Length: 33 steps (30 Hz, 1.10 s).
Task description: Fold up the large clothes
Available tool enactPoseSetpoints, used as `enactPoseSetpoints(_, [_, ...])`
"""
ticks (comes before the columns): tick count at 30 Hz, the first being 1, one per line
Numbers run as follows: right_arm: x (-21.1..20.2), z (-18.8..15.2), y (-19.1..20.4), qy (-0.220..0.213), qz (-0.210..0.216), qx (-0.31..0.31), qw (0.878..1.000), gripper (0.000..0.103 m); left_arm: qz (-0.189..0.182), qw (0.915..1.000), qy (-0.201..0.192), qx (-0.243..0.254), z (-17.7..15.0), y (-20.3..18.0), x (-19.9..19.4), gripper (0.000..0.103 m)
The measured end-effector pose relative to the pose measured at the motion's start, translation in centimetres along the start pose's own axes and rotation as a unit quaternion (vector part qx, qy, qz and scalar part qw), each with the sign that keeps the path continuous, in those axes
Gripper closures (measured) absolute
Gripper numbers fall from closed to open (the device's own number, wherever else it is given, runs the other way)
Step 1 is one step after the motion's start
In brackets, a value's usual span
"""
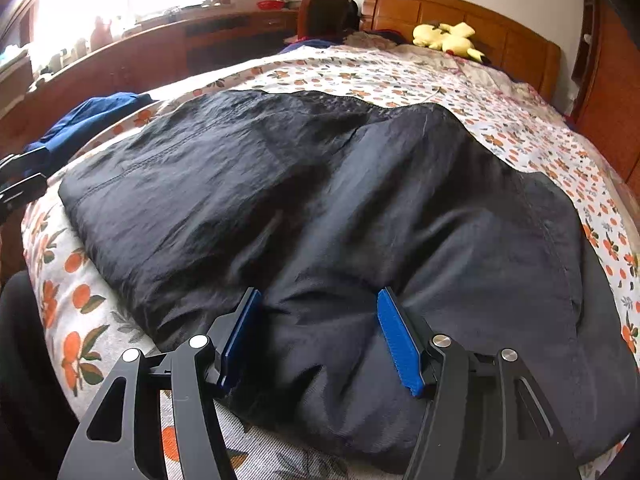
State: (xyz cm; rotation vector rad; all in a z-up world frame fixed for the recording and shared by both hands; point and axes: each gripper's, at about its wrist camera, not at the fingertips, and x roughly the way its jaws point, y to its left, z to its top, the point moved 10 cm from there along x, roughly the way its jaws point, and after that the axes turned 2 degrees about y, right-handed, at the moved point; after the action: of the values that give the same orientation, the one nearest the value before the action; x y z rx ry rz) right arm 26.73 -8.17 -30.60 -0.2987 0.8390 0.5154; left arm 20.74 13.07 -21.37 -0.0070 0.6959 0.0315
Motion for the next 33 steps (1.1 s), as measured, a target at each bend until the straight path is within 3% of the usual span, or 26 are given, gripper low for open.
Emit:
enactPoseSetpoints(4, [0.1, -0.1, -0.2, -0.018, 0.007, 0.011, 1.000, 0.044, 0.033, 0.9993, 0.010, -0.016, -0.4, 3.0, 0.7, 0.003])
enactPoseSetpoints(11, [0.1, -0.1, -0.3, -0.029, 0.006, 0.012, 0.999, 0.044, 0.032, 0.9983, 0.030, -0.037, -1.5, 4.2, 1.8, 0.004])
enactPoseSetpoints(14, [0.0, -0.1, -0.3, -0.034, 0.005, 0.012, 0.999, 0.044, 0.009, 0.9977, 0.051, -0.044, -2.5, 3.5, 2.5, 0.024])
enactPoseSetpoints(16, [0.0, -0.2, -0.3, -0.036, 0.006, 0.012, 0.999, 0.044, -0.002, 0.9967, 0.065, -0.048, -3.2, 2.9, 3.2, 0.030])
enactPoseSetpoints(21, [-0.1, -0.2, -0.3, -0.040, 0.007, 0.012, 0.999, 0.044, -0.001, 0.9957, 0.074, -0.055, -3.9, 2.8, 4.0, 0.032])
enactPoseSetpoints(24, [-0.2, -0.3, -0.3, -0.042, 0.006, 0.012, 0.999, 0.044, -0.028, 0.9944, 0.076, -0.067, -3.9, 2.3, 4.1, 0.053])
enactPoseSetpoints(26, [-0.2, -0.3, -0.2, -0.044, 0.004, 0.010, 0.999, 0.044, -0.044, 0.9928, 0.081, -0.077, -3.6, 1.9, 4.3, 0.078])
enactPoseSetpoints(27, [-0.2, -0.3, -0.2, -0.044, 0.004, 0.010, 0.999, 0.044, -0.051, 0.9922, 0.081, -0.079, -3.3, 1.6, 4.2, 0.082])
enactPoseSetpoints(33, [-0.5, -0.2, -0.2, -0.041, 0.002, 0.015, 0.999, 0.044, -0.054, 0.9966, 0.026, -0.056, 1.4, -0.7, 1.4, 0.092])
